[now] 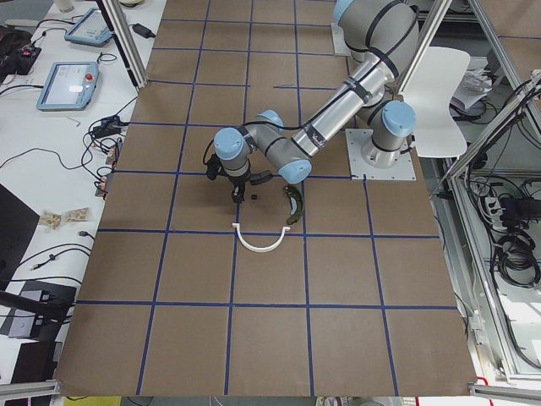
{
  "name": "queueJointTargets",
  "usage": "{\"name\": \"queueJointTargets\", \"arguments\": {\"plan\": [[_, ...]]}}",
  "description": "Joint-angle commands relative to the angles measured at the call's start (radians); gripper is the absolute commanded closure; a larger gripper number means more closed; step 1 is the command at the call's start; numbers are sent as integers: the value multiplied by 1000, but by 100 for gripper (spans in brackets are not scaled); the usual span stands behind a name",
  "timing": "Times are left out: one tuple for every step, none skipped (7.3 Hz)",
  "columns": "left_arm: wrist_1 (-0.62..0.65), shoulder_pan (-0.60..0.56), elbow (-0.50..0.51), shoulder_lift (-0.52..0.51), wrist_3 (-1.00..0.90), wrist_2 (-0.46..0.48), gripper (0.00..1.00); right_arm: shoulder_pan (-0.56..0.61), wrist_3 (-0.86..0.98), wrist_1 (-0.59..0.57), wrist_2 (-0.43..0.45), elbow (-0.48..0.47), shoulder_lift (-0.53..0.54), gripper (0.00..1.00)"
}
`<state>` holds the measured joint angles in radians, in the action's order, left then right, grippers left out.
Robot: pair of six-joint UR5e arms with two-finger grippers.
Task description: Place bearing gear from tray to pile
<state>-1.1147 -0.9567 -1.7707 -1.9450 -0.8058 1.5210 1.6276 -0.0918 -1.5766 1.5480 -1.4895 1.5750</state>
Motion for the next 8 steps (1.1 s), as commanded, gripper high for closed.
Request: {"name": "queueJointTargets", "arguments": {"plan": [[-23, -112, 20, 73, 62, 5, 1, 0, 0, 0, 1, 2, -1, 0], [-69, -178, 52, 101, 164, 28, 0, 0, 0, 1, 0, 0, 0, 0], [-149, -242, 101, 125, 247, 31, 0, 0, 0, 0, 0, 0, 0, 0], [-207, -314, 155, 144, 349, 31, 0, 0, 0, 1, 0, 2, 0, 0], [-300, -405, 216, 168, 476, 33, 0, 0, 0, 1, 0, 0, 0, 0], [-389, -481, 264, 195, 597, 31, 0, 0, 1, 1, -2, 0, 2, 0], [-424, -537, 289, 236, 728, 25, 0, 0, 0, 1, 0, 0, 0, 0], [-447, -580, 293, 279, 758, 31, 0, 0, 0, 1, 0, 0, 2, 0]]}}
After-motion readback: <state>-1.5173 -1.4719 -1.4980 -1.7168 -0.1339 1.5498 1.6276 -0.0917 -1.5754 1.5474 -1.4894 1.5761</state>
